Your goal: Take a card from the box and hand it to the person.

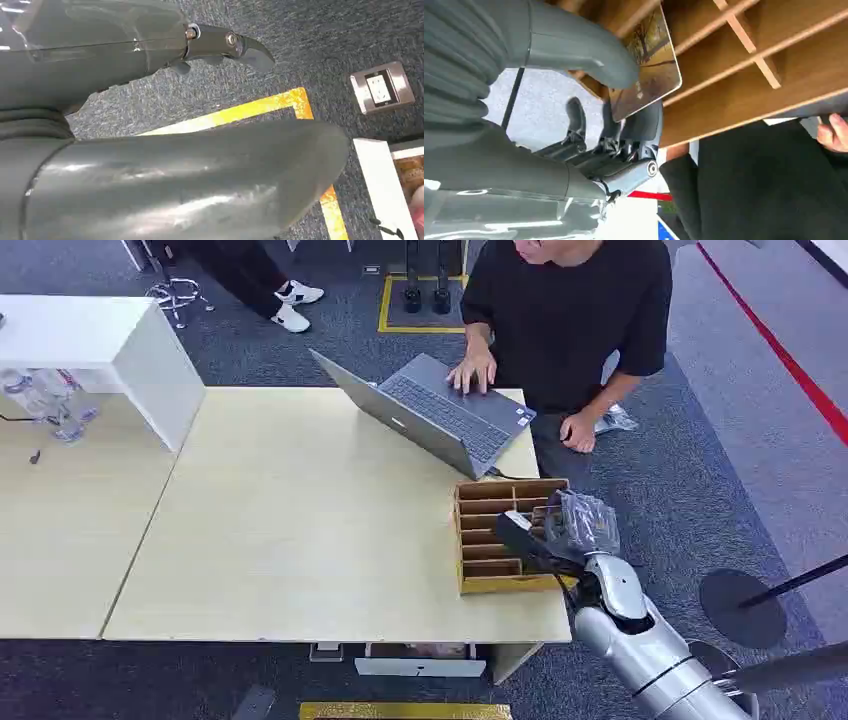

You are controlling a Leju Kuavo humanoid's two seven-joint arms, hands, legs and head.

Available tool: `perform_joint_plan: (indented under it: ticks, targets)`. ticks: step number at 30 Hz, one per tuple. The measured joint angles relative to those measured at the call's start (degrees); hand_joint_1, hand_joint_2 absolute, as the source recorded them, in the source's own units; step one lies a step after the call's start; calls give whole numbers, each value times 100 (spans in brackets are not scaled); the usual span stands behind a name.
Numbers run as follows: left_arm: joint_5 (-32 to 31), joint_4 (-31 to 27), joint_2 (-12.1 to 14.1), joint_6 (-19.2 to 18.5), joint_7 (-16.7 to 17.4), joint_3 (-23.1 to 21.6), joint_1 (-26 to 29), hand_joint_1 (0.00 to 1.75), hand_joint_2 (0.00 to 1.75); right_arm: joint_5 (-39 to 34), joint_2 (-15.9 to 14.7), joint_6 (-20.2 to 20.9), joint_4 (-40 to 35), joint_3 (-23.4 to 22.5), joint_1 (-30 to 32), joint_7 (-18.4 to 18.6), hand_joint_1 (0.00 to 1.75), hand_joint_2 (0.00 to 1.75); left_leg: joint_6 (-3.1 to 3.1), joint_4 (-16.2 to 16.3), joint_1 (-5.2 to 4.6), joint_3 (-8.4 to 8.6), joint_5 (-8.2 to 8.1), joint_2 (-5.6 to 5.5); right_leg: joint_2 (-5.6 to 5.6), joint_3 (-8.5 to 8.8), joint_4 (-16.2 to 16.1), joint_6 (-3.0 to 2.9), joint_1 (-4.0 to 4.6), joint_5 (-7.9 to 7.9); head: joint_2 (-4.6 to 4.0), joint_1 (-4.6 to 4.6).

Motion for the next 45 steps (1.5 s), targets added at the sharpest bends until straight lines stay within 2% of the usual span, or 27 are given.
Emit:
perform_joint_plan:
  ticks: [17,29,30,40,45]
  targets:
    - [2,0,-2,11,-2,0,1,0,0,31,4,-109,39,0,-15,52,136,175,0,0,0,0,0,0,-1,1,0,0,0,0,0,0]
    - [2,0,0,9,-4,0,5,0,0,217,4,-155,-26,-4,-22,81,133,175,0,0,0,0,0,0,0,1,0,0,0,0,0,0]
    - [0,0,-2,9,-9,0,6,0,0,520,-46,-118,-380,-20,-74,164,129,175,0,0,0,0,0,0,1,0,0,0,0,1,0,0]
    - [2,0,-2,9,-11,0,9,0,0,1298,-184,68,-1307,-131,-252,299,129,175,0,1,0,0,0,0,0,0,0,0,0,0,0,0]
    - [2,0,-2,9,-11,0,9,0,0,1447,-267,173,-1676,-177,-294,313,129,175,0,1,0,0,0,0,0,0,0,0,0,0,0,0]
